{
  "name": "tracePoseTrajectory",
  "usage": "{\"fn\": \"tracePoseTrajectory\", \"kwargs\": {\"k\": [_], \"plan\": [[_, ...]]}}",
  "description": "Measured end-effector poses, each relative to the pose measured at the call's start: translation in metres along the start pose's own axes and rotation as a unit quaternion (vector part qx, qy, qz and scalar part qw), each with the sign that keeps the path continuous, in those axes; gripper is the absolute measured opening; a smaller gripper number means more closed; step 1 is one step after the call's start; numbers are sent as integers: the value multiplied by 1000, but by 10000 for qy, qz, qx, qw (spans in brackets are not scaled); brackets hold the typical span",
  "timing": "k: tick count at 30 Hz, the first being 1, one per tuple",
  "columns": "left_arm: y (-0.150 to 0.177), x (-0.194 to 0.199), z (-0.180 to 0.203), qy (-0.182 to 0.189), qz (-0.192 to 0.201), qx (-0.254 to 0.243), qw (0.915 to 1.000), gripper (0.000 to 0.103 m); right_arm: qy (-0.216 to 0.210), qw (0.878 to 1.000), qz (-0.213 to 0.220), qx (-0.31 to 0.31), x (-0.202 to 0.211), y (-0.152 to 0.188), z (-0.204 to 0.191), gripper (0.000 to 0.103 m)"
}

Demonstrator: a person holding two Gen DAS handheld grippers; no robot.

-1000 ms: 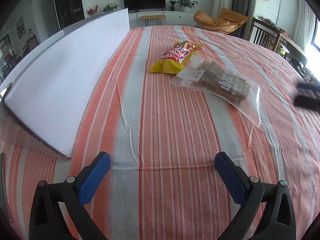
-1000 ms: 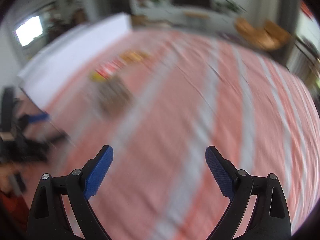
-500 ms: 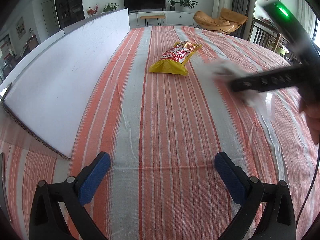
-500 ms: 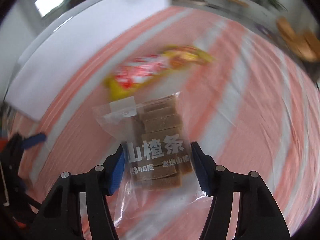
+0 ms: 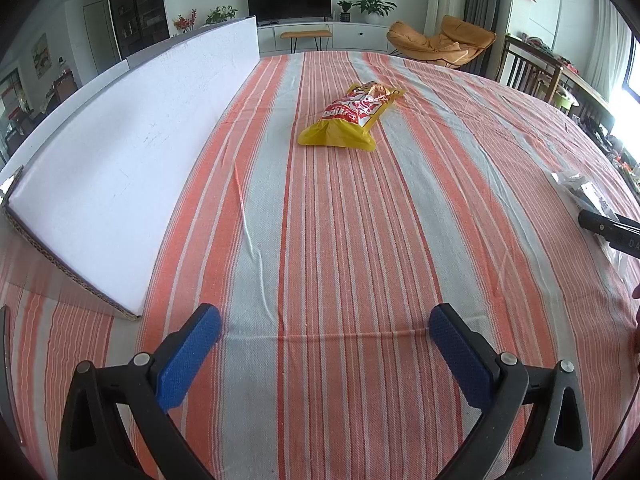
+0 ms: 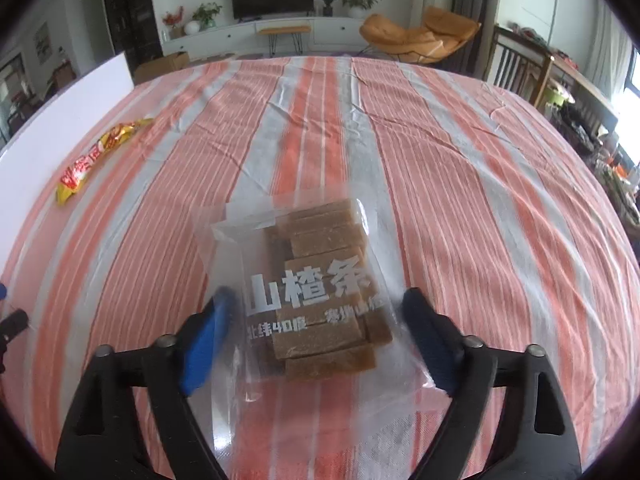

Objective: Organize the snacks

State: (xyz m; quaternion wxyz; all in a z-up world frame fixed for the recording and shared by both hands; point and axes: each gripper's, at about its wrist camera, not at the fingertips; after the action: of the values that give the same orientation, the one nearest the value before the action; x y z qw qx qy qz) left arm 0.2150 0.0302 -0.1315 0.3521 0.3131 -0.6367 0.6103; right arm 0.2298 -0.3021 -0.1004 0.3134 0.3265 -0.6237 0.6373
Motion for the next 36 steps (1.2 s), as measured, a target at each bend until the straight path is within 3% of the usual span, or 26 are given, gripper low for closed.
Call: {"fn": "tracePoseTrajectory", "kwargs": {"k": [18,20,23,26,30,31,33,34,36], "plan": [[2,1,3,-36,-22,98,9999,103,93,9999,4,-80,1,1,-12,94],[-4,-1,7,195,-124,15,9997,103,94,9999,4,-80,1,0,-12,94],[-40,-12,8,872,-531,-39,9948,103,94,9999,5,-80,1,0,-12,94],[-95,-26,10,1114,-596,-80,9920,103,90,9999,3,-83,1,0,-12,94],[-154,-76,21,669,-786,-321,9941,102,90,9999,4,-82,1,0,-12,94],[-162,-89,24,541,-858,-355,9942,98,90,9999,4,-83,1,0,-12,94],[-168,-104,29,365,-855,-432,9947,55,92,9999,4,-82,1,0,-12,94],[-167,-103,30,239,-728,-457,9960,51,91,9999,4,-83,1,0,-12,94],[-156,-97,36,363,-580,-347,9971,46,90,9999,5,-82,1,0,-12,94]]}}
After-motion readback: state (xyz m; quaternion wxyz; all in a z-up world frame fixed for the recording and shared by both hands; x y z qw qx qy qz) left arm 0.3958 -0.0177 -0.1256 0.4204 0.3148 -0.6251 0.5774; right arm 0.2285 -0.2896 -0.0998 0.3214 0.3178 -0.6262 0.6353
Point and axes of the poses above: each gripper's, at about its wrist camera, not at the fingertips, and x roughly against the way its jaws point, z to its right, y to its underside, and after that the axes turned 1 degree about -z, right-handed
